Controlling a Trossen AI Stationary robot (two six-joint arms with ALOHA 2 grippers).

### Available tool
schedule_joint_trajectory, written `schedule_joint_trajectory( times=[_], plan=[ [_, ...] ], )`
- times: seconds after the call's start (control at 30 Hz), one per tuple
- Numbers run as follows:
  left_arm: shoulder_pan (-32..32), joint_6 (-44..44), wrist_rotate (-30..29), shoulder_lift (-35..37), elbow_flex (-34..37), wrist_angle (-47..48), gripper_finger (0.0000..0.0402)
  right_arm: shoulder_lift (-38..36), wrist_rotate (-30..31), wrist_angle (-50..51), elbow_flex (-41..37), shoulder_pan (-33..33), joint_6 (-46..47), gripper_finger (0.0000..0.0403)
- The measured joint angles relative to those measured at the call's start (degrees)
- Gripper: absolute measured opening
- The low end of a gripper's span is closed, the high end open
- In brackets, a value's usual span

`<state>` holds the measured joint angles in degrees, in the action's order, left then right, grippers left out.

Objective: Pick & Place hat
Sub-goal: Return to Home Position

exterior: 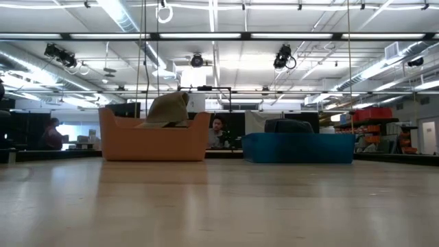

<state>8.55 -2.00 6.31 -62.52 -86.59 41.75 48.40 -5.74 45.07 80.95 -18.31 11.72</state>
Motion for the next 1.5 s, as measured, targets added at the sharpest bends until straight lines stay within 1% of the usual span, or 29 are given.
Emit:
schedule_joint_trajectory(
  times=[0.07, 0.13, 0.3, 0.37, 0.47, 0.53, 0.6, 0.73, 0.87, 1.0, 1.07, 1.17, 1.3, 1.5],
  plan=[
    [0.01, 0.04, -0.02, 3.22, 3.03, -1.46, 0.0003, -0.97, 0.44, 1.11, -0.50, 0.00, -0.16, 0.0002],
    [0.00, 0.10, -0.02, 6.99, 7.62, -5.60, 0.0003, -1.83, 0.40, 1.19, -2.14, 0.00, 0.12, 0.0002],
    [-0.03, -2.54, 1.65, 17.32, 23.97, -20.92, 0.0003, -5.77, 0.37, -0.85, -8.61, 0.00, 1.97, 0.0001],
    [-0.01, -5.43, 2.03, 20.90, 30.14, -27.40, 0.0003, -7.86, -0.70, -4.27, -11.95, 0.00, 1.42, 0.0001],
    [-0.01, -8.91, 4.03, 25.35, 38.11, -36.17, 0.0003, -10.99, -4.60, -11.35, -17.34, 0.00, 1.21, 0.0001],
    [0.01, -11.11, 5.22, 27.59, 42.48, -39.54, 0.0003, -13.09, -5.69, -16.37, -20.67, 0.02, 1.36, 0.0001],
    [0.01, -13.08, 6.13, 29.52, 46.10, -41.80, 0.0003, -15.12, -5.44, -20.09, -23.51, 0.02, 2.30, 0.0000],
    [0.14, -16.65, 10.57, 32.57, 51.42, -42.99, 0.0003, -19.04, -4.16, -24.86, -27.91, 0.00, 3.18, 0.0000],
    [1.03, -19.41, 15.31, 35.64, 55.10, -43.98, 0.0003, -22.32, -4.17, -26.00, -32.14, 0.02, 3.20, 0.0000],
    [2.11, -18.49, 17.84, 39.29, 57.96, -44.32, 0.0003, -25.50, -4.19, -29.17, -37.07, 0.02, 3.83, 0.0000],
    [2.54, -18.08, 17.98, 41.30, 59.66, -44.95, 0.0003, -27.14, -4.75, -31.90, -39.71, 0.00, 3.84, 0.0000],
    [3.25, -17.90, 17.96, 44.49, 62.55, -45.51, 0.0003, -29.40, -9.75, -36.89, -43.91, 0.00, 3.02, 0.0000],
    [4.28, -17.73, 17.98, 47.99, 68.16, -51.58, 0.0003, -32.18, -15.45, -42.53, -49.34, 0.02, 3.06, 0.0000],
    [4.53, -18.80, 18.50, 51.40, 77.86, -61.49, 0.0003, -35.99, -20.71, -43.99, -55.98, 0.00, 5.92, 0.0000]
  ],
)
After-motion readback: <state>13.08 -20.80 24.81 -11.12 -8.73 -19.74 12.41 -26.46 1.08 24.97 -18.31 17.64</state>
